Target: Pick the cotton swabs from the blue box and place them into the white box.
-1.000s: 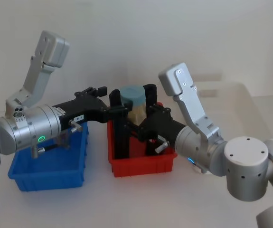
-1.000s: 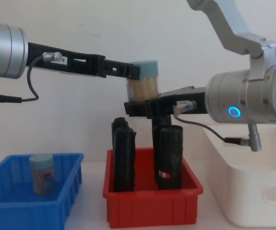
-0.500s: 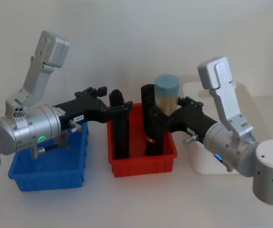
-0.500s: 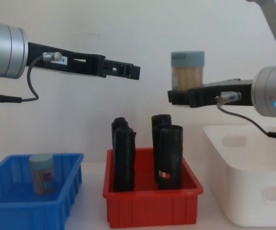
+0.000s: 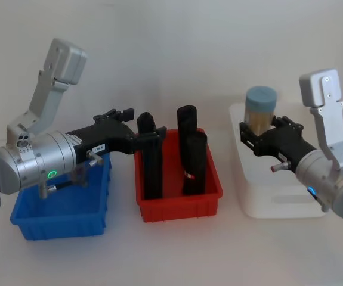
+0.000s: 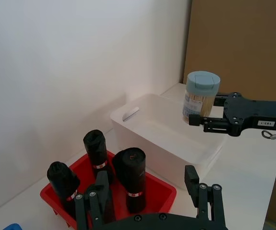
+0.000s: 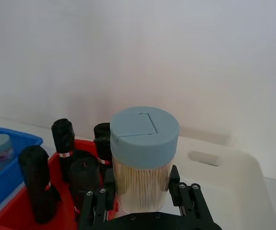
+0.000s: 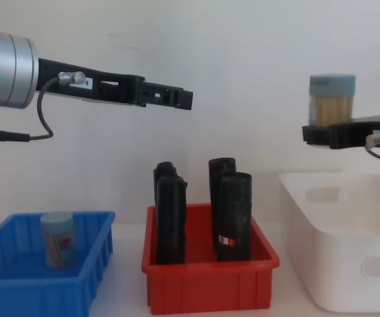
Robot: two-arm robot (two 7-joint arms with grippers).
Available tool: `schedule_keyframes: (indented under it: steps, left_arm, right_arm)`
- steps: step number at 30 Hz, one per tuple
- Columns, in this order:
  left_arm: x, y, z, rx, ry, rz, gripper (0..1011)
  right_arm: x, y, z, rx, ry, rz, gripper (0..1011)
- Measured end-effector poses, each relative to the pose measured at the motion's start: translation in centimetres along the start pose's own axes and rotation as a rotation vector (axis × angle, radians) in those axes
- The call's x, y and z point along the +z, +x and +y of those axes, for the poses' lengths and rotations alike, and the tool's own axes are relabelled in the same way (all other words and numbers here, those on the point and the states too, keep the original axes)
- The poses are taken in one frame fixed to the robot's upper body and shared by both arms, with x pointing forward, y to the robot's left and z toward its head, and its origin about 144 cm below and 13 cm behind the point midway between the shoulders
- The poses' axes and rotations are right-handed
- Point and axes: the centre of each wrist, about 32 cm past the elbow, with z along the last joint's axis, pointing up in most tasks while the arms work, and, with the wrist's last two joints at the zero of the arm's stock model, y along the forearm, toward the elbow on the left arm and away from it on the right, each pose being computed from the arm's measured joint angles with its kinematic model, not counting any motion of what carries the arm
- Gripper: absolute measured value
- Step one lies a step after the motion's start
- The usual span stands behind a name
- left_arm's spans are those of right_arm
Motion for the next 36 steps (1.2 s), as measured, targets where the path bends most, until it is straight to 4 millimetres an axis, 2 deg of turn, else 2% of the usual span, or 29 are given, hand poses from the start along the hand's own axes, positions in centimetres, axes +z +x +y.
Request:
schedule_keyframes:
  steps: [14,31,34,36]
  left_arm:
    - [0.0,0.0,0.0,0.0,0.0,0.0,1004]
    - [0.0,0.0,0.0,0.0,0.0,0.0,1004]
    - [0.0,0.0,0.0,0.0,0.0,0.0,1004]
    - [0.0,0.0,0.0,0.0,0.0,0.0,1004]
  right_arm:
    - [-2.5,3.3,1.6,-0.104,-0.08,0.003,637]
    - [-5.7,5.0,4.4,-0.104,-0.191,-0.01,637]
    - [-6.0,5.1,4.7,-0.1,-0.2,-0.013,681]
    - [-6.3,5.1,4.9,-0.097,-0.209,-0.014,756]
